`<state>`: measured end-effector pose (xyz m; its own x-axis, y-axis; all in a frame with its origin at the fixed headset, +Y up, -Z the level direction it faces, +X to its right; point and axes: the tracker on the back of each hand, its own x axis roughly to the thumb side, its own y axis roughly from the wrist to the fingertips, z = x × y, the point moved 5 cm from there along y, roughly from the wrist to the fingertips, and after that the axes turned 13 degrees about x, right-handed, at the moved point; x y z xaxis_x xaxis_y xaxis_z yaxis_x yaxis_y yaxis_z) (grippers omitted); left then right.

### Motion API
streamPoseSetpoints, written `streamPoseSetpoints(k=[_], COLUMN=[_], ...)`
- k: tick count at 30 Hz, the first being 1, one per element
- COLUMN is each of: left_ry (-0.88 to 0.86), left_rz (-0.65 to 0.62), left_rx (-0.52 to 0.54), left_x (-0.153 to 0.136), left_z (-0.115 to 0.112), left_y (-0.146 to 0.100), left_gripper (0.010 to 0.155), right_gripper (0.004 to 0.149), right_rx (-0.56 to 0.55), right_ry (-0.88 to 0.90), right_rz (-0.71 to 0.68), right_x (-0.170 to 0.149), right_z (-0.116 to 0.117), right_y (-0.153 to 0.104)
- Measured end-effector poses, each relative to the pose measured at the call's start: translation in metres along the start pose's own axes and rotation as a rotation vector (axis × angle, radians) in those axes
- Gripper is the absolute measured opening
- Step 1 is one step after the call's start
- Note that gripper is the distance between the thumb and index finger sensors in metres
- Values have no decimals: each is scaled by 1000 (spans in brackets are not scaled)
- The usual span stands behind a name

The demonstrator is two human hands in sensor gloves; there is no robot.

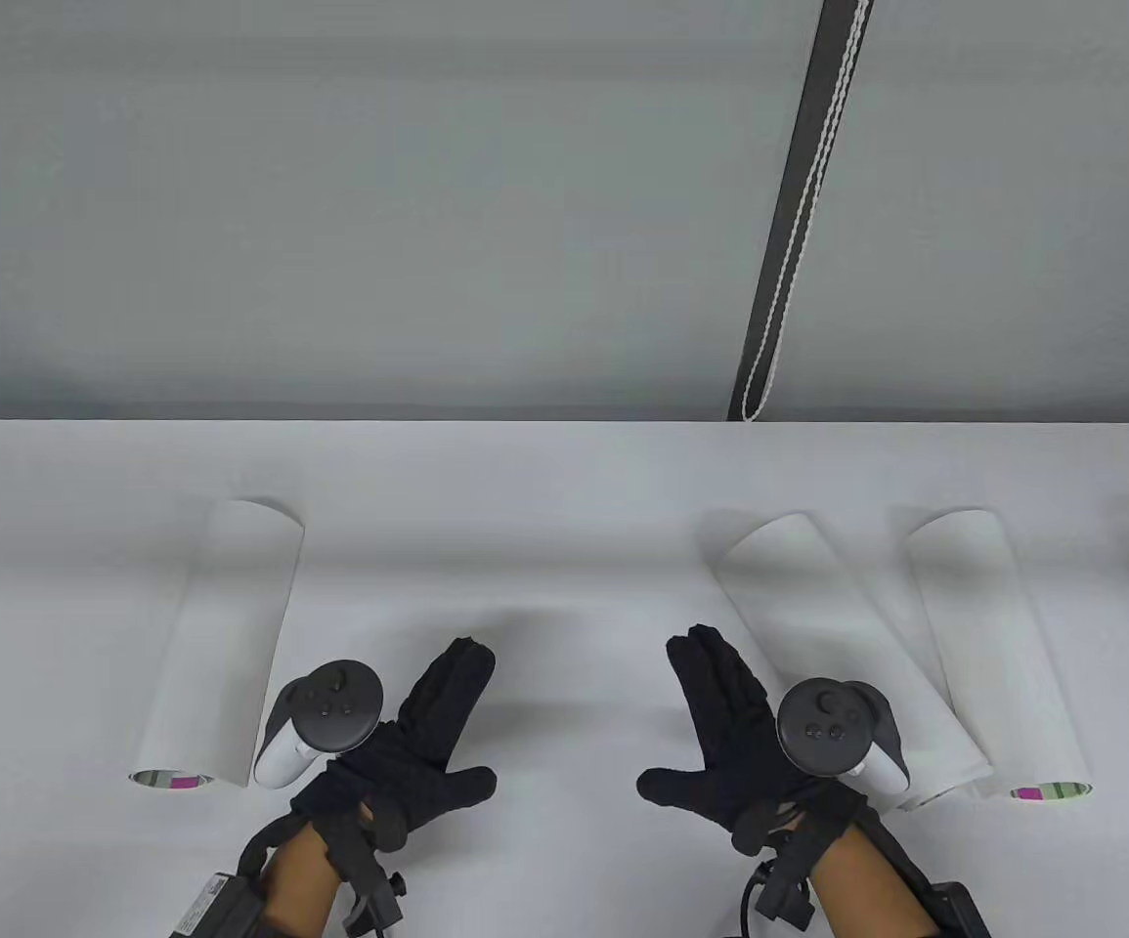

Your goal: Unroll mouse pads and stack together

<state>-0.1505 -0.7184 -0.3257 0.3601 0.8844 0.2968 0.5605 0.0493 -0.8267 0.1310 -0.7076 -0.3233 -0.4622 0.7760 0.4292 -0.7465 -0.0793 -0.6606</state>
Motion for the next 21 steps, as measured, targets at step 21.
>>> streamPoseSetpoints(k=[21], left_ry=[1], left_rz=[21], left_rx=[19], left_x=[-2], left_z=[3], left_y=[0], left_gripper=[107], right_gripper=[93], right_rx=[-264], right_ry=[-203], right_rz=[513], right_x=[-20], right_z=[-95], right_y=[-39])
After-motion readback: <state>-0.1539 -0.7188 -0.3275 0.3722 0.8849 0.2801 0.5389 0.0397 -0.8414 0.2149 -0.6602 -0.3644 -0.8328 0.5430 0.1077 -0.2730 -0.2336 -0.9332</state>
